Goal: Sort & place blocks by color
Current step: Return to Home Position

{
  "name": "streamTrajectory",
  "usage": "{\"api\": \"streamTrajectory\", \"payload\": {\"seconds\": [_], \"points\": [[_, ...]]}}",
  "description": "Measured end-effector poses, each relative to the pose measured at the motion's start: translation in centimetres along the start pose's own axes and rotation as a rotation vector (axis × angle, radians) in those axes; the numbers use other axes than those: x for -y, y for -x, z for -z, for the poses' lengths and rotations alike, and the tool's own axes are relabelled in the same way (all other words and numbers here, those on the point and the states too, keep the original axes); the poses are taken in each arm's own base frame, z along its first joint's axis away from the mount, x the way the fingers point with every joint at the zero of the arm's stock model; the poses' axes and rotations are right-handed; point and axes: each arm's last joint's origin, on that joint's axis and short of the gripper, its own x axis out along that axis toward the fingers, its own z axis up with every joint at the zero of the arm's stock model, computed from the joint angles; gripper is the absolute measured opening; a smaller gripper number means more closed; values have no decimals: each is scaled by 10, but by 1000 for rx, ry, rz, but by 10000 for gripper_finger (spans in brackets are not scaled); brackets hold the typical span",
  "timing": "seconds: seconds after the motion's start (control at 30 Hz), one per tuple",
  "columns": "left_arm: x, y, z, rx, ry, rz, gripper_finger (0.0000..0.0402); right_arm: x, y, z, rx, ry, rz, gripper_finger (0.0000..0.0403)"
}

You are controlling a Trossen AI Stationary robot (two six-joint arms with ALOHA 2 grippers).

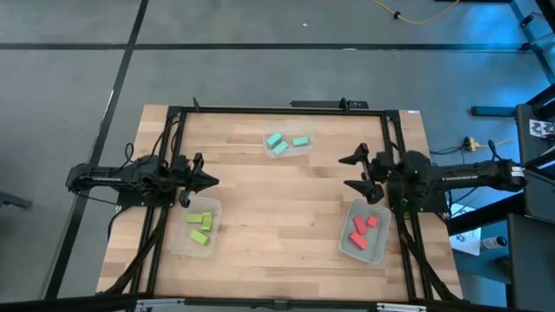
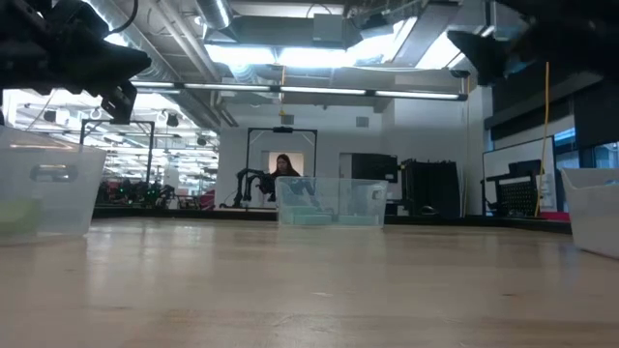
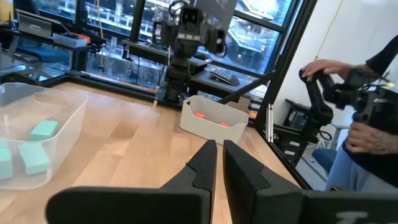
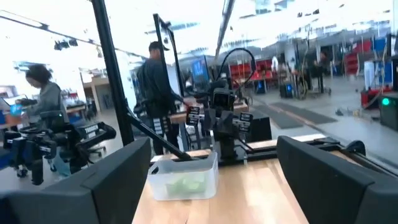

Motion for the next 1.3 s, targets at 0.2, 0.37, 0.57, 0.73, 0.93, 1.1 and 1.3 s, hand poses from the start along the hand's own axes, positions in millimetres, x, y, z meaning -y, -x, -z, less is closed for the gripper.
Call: {"api": "streamTrajectory", "payload": {"seconds": [0.2,0.37,0.57,0.73,0.93,1.1,1.3], "points": [[0,0,0,1,0,0,9,3,24,24,7,0,34,351],[0,0,0,0,0,0,1,3,33,28,-63,35,47,351],[0,0,0,0,0,0,7,3,45,36,-157,32,72,351],[0,0,0,0,0,-1,17,5,53,39,-182,47,118,351],[0,0,0,0,0,-1,25,7,54,40,-191,69,174,351],[0,0,0,0,0,0,25,7,54,40,-191,70,175,351],[0,0,0,0,0,-1,15,8,53,41,-197,67,177,351]]}}
